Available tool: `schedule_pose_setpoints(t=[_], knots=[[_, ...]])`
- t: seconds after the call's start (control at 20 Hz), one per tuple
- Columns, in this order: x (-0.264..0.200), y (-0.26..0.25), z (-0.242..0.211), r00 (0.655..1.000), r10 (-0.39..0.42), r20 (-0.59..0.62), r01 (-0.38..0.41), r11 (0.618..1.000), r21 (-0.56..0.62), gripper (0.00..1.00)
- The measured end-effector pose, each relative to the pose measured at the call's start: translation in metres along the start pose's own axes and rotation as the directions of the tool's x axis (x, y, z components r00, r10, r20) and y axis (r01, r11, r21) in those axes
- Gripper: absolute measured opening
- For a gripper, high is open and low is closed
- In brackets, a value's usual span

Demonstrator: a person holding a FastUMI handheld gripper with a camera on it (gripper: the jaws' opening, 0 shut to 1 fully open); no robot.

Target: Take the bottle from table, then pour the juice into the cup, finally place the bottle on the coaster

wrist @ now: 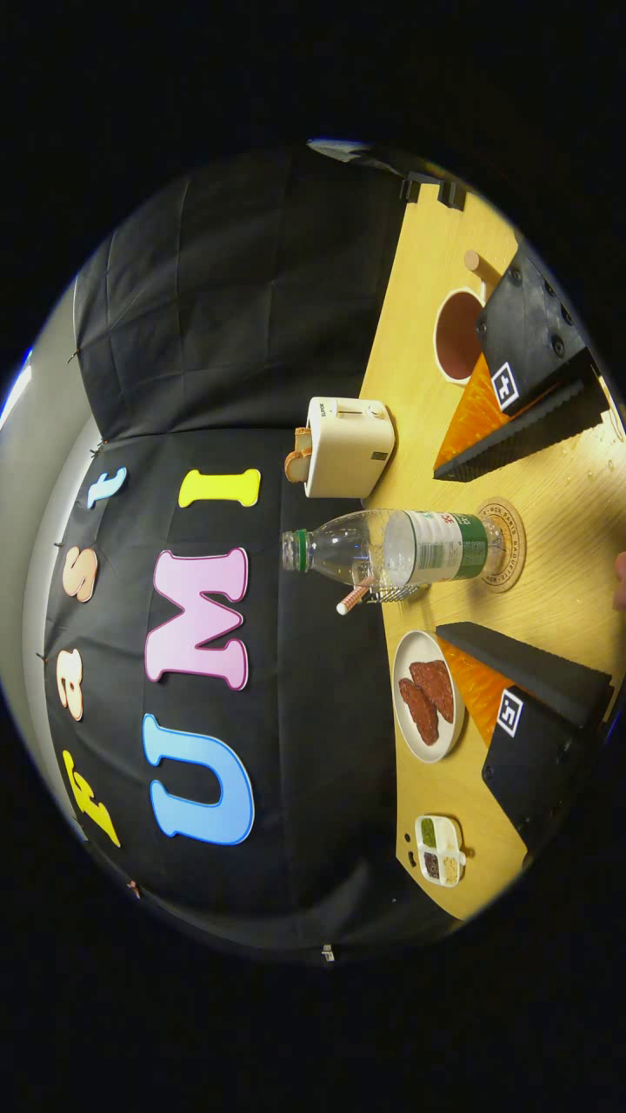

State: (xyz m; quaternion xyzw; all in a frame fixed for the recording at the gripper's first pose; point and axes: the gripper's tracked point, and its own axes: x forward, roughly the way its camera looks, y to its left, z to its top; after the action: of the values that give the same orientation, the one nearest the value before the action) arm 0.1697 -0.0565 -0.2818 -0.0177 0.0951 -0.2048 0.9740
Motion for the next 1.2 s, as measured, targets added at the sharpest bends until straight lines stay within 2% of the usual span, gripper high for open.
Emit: schedule_pose_setpoints(t=[0.3,0.6,0.8,1.2], knots=[[-0.051,0.011,0.023,0.997,0.076,-0.008,-0.076,0.997,-0.016,1.0],[-0.095,0.026,0.069,0.989,0.147,0.015,-0.147,0.989,-0.022,0.99],[-0.115,0.033,0.086,0.977,0.215,0.013,-0.214,0.976,-0.024,0.99],[-0.13,0.022,0.106,0.958,0.286,0.011,-0.286,0.958,-0.019,0.99]])
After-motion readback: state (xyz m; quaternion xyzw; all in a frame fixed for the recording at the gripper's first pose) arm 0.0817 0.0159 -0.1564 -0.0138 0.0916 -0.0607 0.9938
